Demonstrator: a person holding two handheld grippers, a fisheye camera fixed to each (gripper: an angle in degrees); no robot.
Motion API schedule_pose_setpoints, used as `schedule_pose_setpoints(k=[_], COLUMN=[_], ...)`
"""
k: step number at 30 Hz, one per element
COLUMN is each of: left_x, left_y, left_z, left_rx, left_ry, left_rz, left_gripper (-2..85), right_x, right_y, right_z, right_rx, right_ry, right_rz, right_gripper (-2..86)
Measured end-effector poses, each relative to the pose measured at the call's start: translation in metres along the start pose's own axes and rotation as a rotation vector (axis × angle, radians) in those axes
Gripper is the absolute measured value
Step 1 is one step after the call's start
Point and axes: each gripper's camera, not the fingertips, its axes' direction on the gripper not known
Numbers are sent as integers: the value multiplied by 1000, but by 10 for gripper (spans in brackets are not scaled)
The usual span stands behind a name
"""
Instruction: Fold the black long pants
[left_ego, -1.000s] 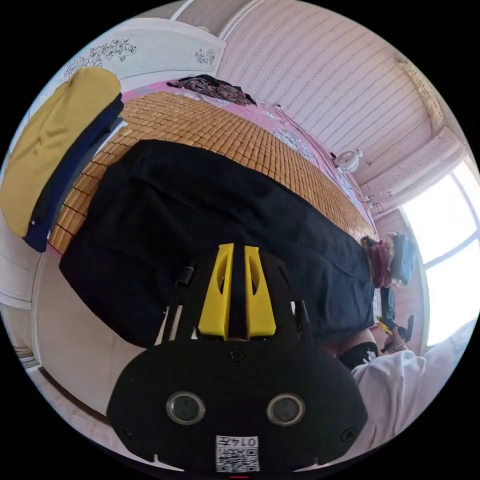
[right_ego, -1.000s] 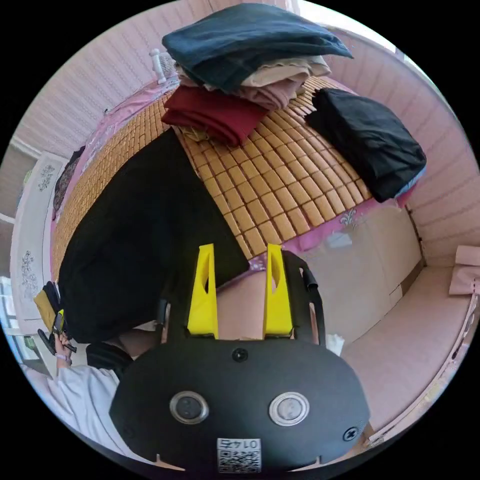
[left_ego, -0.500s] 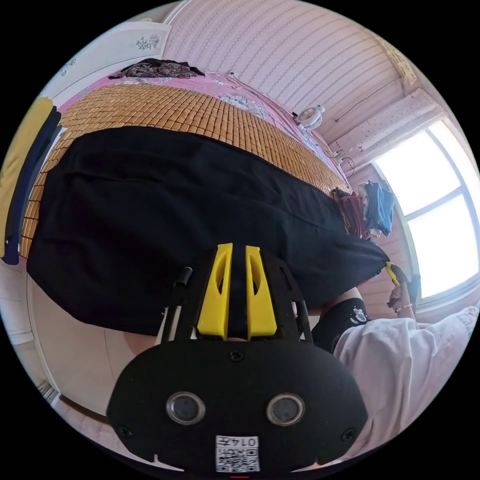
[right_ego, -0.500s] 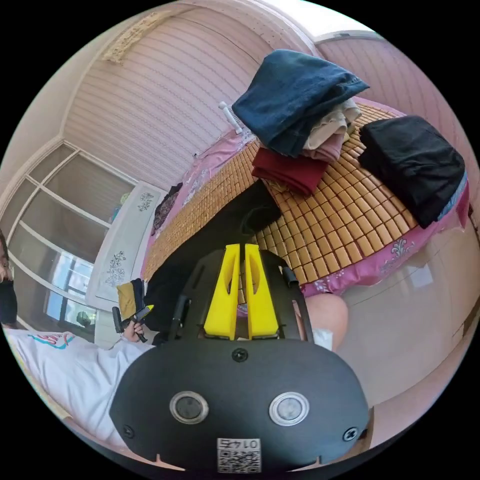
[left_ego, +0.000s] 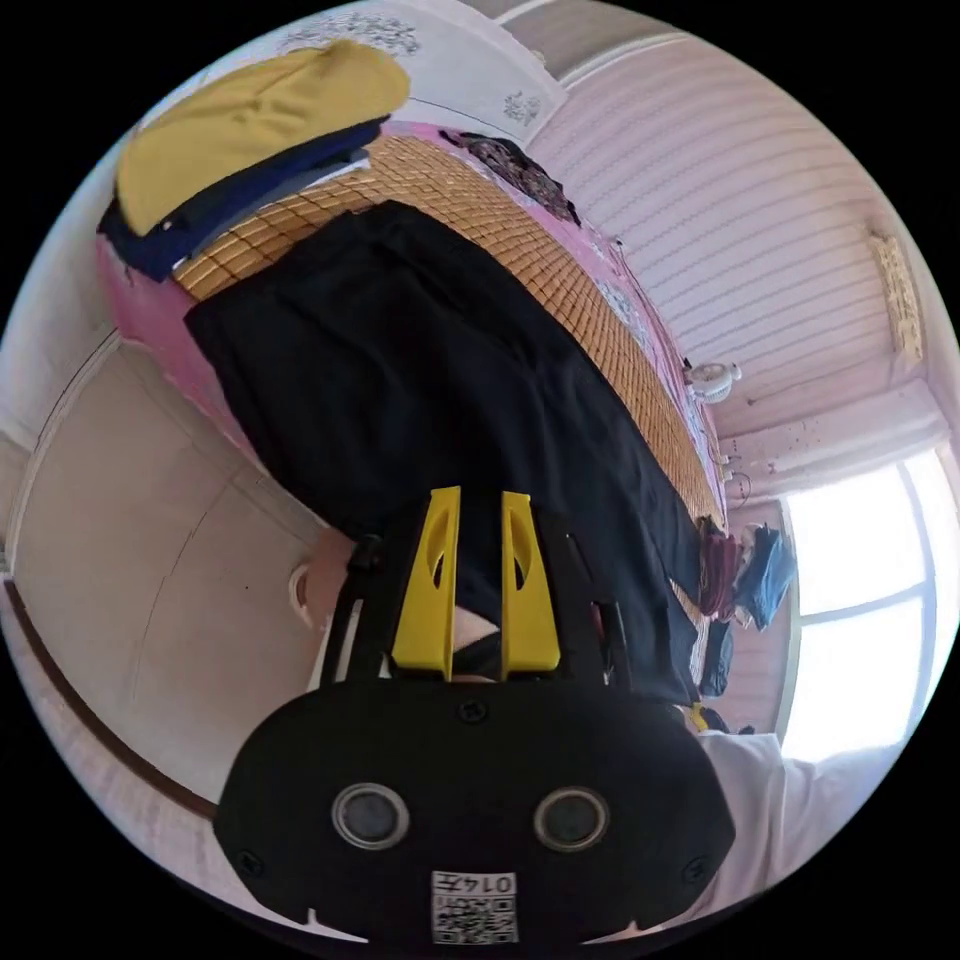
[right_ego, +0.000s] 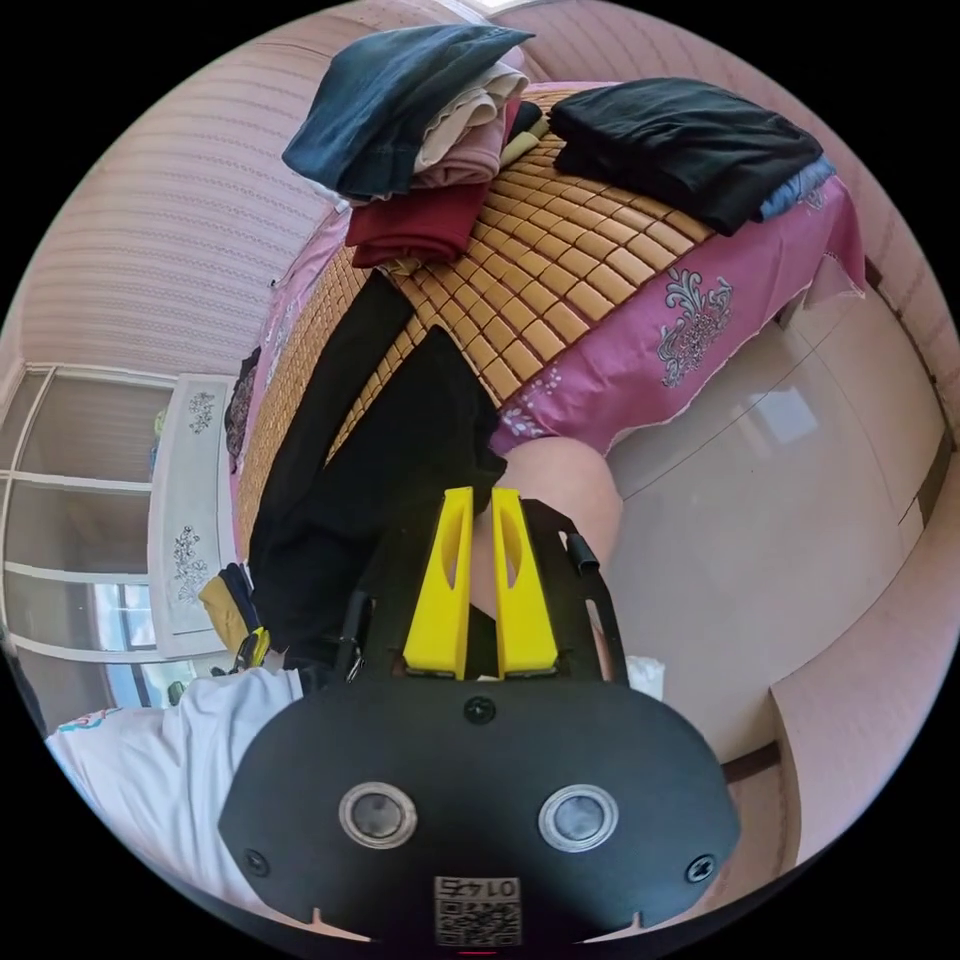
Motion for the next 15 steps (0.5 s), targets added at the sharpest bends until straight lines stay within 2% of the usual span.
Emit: schedule_pose_setpoints(k=[4,7,11,15], left_x=[-62,-98,-116,-124], left_y=[20,32,26,11], left_z=[-26,-32,-26,-9], left_rx=[153,200,213,165], left_ry=[-4,-23,-5,-22], left_rz=[-248,-391,-434,-462], left_gripper=[90,130,156,134], right_x=[-1,-6,-15,-24], right_y=[-1,-3,-8,-12], right_z=[-9,-13,-19,-23], right_rx=[10,6,-4,-2], right_ry=[-47,-56,-43,-47], right_rz=[2,-9,-30,-34], right_gripper=[19,18,18,16])
